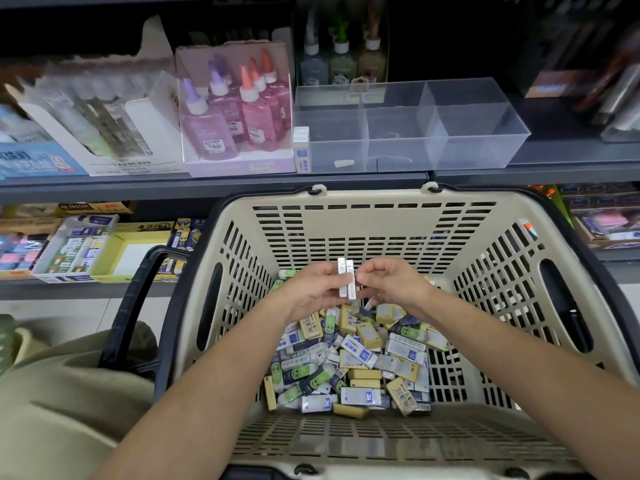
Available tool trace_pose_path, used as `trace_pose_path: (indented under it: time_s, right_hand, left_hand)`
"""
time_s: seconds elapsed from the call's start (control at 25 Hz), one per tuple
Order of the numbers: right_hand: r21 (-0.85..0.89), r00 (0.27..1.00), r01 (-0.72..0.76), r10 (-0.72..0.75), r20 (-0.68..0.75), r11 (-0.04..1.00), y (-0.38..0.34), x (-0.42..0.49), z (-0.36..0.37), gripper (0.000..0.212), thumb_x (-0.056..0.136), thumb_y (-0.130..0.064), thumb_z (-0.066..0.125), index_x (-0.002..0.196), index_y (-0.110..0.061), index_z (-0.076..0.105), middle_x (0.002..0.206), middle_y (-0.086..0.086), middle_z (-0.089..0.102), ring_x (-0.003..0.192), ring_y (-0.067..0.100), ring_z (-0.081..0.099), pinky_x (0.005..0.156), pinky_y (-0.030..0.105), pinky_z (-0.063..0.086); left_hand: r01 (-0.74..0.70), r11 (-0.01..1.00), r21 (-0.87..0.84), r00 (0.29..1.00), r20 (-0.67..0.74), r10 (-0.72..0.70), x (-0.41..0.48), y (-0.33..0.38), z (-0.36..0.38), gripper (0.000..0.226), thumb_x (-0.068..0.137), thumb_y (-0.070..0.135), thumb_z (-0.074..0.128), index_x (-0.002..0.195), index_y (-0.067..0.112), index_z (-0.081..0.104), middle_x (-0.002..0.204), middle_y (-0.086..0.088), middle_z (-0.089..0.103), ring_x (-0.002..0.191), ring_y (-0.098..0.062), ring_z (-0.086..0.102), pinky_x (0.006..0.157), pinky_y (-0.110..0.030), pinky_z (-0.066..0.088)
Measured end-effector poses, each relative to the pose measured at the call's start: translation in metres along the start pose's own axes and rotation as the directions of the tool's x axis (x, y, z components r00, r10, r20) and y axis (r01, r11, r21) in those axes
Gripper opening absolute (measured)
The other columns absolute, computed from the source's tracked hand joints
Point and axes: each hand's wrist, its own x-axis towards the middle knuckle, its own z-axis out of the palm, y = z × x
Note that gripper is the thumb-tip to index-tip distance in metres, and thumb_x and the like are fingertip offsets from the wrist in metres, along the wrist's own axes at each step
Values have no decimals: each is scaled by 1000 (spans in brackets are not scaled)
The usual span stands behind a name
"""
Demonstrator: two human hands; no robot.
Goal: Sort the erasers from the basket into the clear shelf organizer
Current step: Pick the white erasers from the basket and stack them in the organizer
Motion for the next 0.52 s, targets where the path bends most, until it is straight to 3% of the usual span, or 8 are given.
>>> trace_pose_path:
  time_s: [0.12, 0.2, 0.28, 0.36, 0.44, 0.52]
  right_hand:
    - [-64, 1000, 4, -4, -6, 998, 3, 8, -3, 10, 90, -10, 58, 91, -16, 67, 92, 3, 71, 78, 12, 70, 55, 18, 52]
    - [-230, 996, -20, 0, -87, 973, 8, 18, -9, 13, 92, -10, 55, 100, -13, 66, 103, 9, 68, 87, 15, 67, 61, 18, 52]
    - [-526, 990, -8, -67, -124, 850, 16, 32, -13, 22, 93, -10, 52, 112, -8, 63, 115, 13, 65, 101, 22, 63, 73, 20, 52]
    - [-751, 993, 36, -110, -50, 659, 24, 45, -7, 30, 95, -10, 48, 122, -9, 59, 125, 9, 60, 114, 23, 56, 92, 26, 46]
    - [-834, 994, 50, -106, -11, 550, 30, 56, 5, 35, 94, -7, 45, 128, -11, 54, 131, 8, 57, 118, 24, 53, 97, 29, 43]
    - [-863, 990, 36, -136, -38, 505, 36, 64, 13, 38, 92, -3, 45, 128, -9, 54, 129, 11, 57, 116, 26, 54, 95, 33, 46]
  left_hand:
    - [45, 999, 2, 996, -72, -45, -3, 1, -4, 19, 87, 12, 62, 105, 8, 61, 88, -5, 71, 83, -19, 68, 70, -28, 55]
    - [99, 994, -42, 982, -155, -104, -5, 3, -13, 15, 90, 12, 58, 104, 8, 58, 86, -7, 67, 79, -19, 66, 65, -31, 55]
    - [121, 986, -115, 972, -189, -141, -6, 4, -23, 11, 92, 11, 53, 101, 7, 55, 93, -11, 62, 84, -22, 64, 68, -35, 56]
    - [110, 975, -192, 973, -181, -145, -6, 4, -27, 13, 92, 15, 50, 100, 6, 54, 95, -12, 60, 88, -24, 63, 71, -36, 56]
    - [93, 974, -208, 975, -181, -132, -4, 4, -26, 16, 91, 19, 53, 101, 7, 54, 94, -12, 60, 85, -23, 64, 67, -33, 56]
    - [94, 979, -183, 973, -192, -130, -2, 4, -21, 16, 91, 20, 54, 101, 7, 55, 93, -11, 62, 80, -20, 65, 62, -30, 56]
